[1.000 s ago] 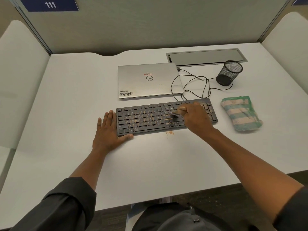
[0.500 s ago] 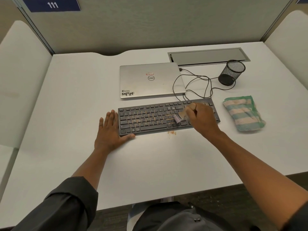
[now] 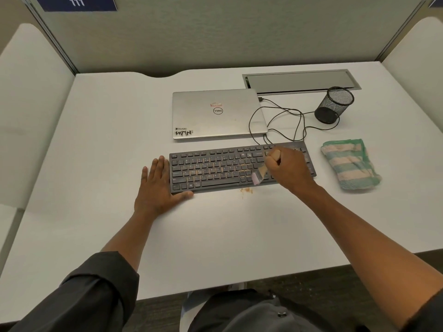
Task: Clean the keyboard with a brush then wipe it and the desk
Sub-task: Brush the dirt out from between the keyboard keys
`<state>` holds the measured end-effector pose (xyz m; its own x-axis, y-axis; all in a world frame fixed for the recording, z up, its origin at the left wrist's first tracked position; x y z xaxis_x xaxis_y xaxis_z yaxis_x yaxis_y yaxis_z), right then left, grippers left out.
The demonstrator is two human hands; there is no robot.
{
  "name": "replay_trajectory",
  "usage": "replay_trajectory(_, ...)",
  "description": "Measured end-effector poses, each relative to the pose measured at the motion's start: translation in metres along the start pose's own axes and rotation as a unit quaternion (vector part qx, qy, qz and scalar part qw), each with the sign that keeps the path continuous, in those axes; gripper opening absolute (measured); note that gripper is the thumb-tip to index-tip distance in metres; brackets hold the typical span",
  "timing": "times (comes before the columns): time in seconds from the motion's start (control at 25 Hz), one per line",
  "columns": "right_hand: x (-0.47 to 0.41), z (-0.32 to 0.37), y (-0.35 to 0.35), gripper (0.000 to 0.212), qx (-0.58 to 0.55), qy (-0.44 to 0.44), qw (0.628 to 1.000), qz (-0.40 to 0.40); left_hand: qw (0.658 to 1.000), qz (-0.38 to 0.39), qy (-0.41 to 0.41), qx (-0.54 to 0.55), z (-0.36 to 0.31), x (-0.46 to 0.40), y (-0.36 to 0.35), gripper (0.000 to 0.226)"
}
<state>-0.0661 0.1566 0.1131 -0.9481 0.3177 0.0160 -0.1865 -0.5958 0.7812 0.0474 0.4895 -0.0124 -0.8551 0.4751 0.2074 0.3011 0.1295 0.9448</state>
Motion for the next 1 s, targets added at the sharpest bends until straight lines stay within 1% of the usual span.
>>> replay_trajectory(0.12, 0.003, -0.005, 0.015, 0.02, -0.004, -0.014, 0.999, -0.047, 1.0, 0.002, -0.001, 0.002, 0.0, 0.0, 0.0, 0.133)
replay_trajectory(0.16, 0.004, -0.006, 0.014, 0.022, -0.003, -0.013, 0.999, -0.046, 1.0, 0.002, -0.001, 0.002, -0.001, 0.0, 0.0, 0.133)
replay_trajectory(0.28, 0.009, -0.007, 0.003, 0.022, 0.009, -0.011, 1.0, 0.005, 1.0, 0.005, 0.001, 0.0, -0.001, 0.0, 0.0, 0.134)
replay_trajectory(0.36, 0.01, -0.009, 0.003, 0.022, 0.006, -0.018, 1.0, 0.014, 1.0, 0.006, 0.002, -0.003, -0.001, 0.0, 0.0, 0.134)
replay_trajectory(0.48, 0.011, -0.014, 0.014, 0.022, -0.014, -0.025, 0.998, -0.048, 1.0, 0.007, 0.002, -0.002, -0.001, 0.0, 0.0, 0.134)
replay_trajectory(0.52, 0.012, -0.015, 0.014, 0.022, -0.014, -0.026, 0.998, -0.056, 1.0, 0.007, 0.003, -0.003, -0.001, 0.0, 0.0, 0.135)
replay_trajectory(0.6, 0.014, -0.016, 0.006, 0.024, -0.004, -0.026, 0.999, -0.036, 1.0, 0.006, 0.004, -0.004, 0.0, 0.0, 0.0, 0.135)
replay_trajectory(0.72, 0.014, -0.017, 0.0, 0.025, -0.017, -0.03, 0.999, 0.005, 1.0, 0.008, 0.003, -0.005, 0.0, 0.0, 0.0, 0.135)
replay_trajectory(0.76, 0.013, -0.017, 0.003, 0.025, -0.023, -0.036, 0.999, -0.001, 1.0, 0.006, 0.003, -0.003, 0.0, 0.0, 0.0, 0.135)
replay_trajectory(0.88, 0.014, -0.022, 0.016, 0.026, -0.003, -0.042, 0.997, -0.065, 1.0, 0.006, 0.003, -0.002, -0.001, 0.0, 0.001, 0.136)
replay_trajectory(0.92, 0.016, -0.022, 0.016, 0.026, 0.016, -0.039, 0.996, -0.073, 1.0, 0.007, 0.004, -0.004, -0.001, 0.0, 0.001, 0.136)
replay_trajectory(1.0, 0.02, -0.017, 0.009, 0.026, 0.045, -0.019, 0.997, -0.062, 1.0, 0.007, 0.003, -0.004, -0.001, 0.0, 0.001, 0.136)
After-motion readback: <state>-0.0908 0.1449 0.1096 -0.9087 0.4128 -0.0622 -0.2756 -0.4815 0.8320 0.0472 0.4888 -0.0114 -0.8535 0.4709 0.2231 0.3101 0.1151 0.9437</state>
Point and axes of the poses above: each hand's wrist, its own x-axis away from the middle knuckle, its own y-axis out of the back of the hand, z = x × y, the point moved 6 cm from there along -x, towards the middle knuckle, and after that the axes turned 7 degrees about z, right-handed, at the moved point
